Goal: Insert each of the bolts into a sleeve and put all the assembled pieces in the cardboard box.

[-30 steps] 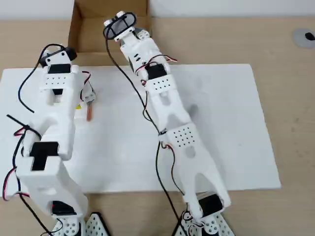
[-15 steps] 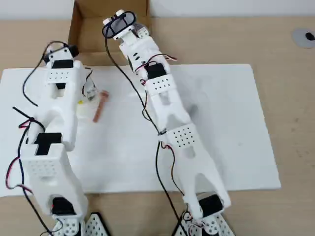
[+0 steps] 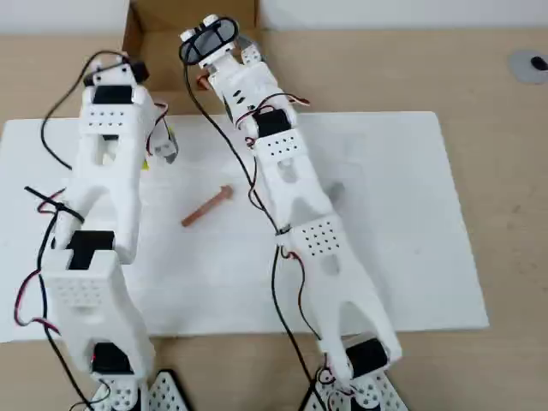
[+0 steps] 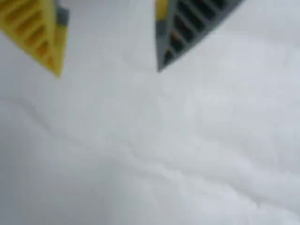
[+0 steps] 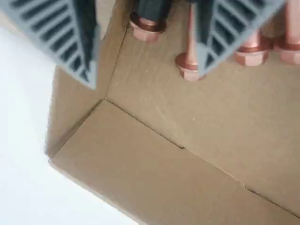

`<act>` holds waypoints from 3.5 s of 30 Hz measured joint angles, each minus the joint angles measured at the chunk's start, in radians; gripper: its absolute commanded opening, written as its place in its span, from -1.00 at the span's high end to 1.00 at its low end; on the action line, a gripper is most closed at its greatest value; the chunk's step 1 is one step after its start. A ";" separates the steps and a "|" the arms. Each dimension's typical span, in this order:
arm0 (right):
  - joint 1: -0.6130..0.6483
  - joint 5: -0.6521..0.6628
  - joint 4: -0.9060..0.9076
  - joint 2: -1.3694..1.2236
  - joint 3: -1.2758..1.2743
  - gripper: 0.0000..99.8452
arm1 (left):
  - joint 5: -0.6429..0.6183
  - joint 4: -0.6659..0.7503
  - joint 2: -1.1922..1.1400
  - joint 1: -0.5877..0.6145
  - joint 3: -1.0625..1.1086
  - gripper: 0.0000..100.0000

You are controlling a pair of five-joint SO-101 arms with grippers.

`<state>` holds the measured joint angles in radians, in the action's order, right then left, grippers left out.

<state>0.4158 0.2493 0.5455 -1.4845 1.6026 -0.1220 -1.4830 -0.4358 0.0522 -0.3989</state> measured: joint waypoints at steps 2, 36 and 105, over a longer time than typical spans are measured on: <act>-0.028 0.000 0.008 0.000 0.012 0.66 | 0.069 -0.094 0.000 -0.018 -0.089 0.71; -0.730 0.044 1.229 0.578 0.020 0.65 | 1.017 -0.015 0.000 -0.353 0.158 0.71; -0.477 -0.124 1.227 1.761 -1.588 0.66 | 0.761 -0.265 0.270 -0.333 -0.270 0.99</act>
<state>-0.0614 0.1250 1.7729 0.2770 0.0146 0.6391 -1.7484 -0.1657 -0.2808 -0.6690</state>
